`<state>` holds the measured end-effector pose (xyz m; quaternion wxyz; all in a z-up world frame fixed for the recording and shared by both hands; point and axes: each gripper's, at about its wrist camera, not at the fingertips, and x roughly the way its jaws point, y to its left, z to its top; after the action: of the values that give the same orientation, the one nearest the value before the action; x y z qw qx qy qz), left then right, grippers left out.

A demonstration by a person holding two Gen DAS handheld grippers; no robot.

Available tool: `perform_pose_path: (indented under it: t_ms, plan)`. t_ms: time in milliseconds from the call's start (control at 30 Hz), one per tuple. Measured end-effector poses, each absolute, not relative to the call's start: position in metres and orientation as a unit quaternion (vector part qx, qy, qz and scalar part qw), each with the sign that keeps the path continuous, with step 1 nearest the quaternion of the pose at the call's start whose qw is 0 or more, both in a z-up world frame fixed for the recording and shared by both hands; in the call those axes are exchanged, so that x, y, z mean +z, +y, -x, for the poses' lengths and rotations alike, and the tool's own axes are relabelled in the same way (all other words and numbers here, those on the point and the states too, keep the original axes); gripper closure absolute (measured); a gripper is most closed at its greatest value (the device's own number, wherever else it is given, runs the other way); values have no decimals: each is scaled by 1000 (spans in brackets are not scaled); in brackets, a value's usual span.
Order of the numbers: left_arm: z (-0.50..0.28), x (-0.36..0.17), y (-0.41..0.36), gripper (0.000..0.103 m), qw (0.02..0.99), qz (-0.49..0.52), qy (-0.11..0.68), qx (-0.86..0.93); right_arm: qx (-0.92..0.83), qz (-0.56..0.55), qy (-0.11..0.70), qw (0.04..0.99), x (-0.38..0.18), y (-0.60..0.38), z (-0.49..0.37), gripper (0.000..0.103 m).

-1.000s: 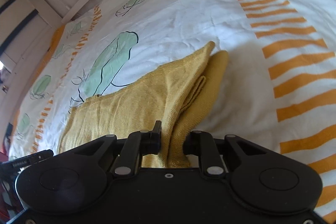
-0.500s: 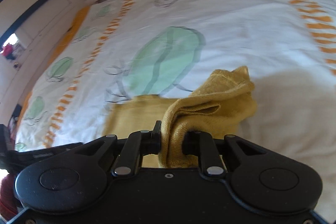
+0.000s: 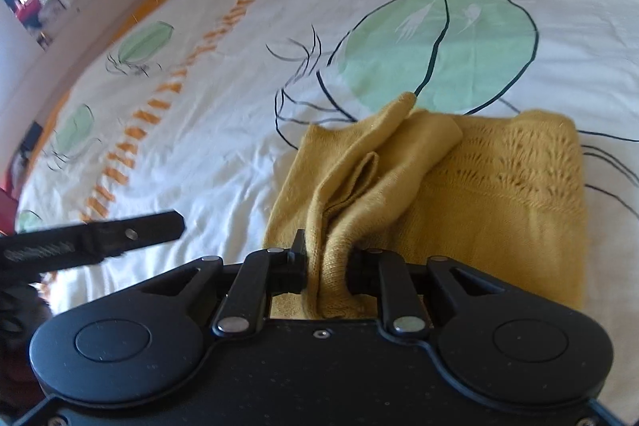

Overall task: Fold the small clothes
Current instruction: 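Fold the held end over the sweater and open the right tool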

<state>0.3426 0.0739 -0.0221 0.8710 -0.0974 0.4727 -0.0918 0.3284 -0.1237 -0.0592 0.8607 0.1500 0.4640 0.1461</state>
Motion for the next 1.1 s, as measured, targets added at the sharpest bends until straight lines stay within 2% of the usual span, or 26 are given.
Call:
perform_pose_path:
  t_ms: [100,167,233,433,633,867,1000,1100]
  plan:
    - [-342,-20,75,43,873,99,468,-93,146,-136,460,865,-62,-114,-328,72]
    - [-342,-18,75,43,874,101,467,-93,155,-130,456,867,-61,-106,-329,63]
    - [-341,-18,76,43,874,101,466,-92,175,-137,448,866,-58,-101,-329,59]
    - [-340,-15,83,43,876,114,460,-84,216,-147,412,873,-37,-98,-324,58]
    - [-342,-16,84,43,876,115,461,-83,186,-151,394,887,-26,-126,-317,50]
    - [-340,-23,72,43,878,113,452,-112,161,-102,404,895,-47,-131,-294,50]
    - [-337,-29,52,43,893,93,419,-138,183,-69,415,889,-72,-110,-275,49]
    - [-338,-39,33,43,898,64,406,-155,198,-47,396,895,-80,-94,-260,41]
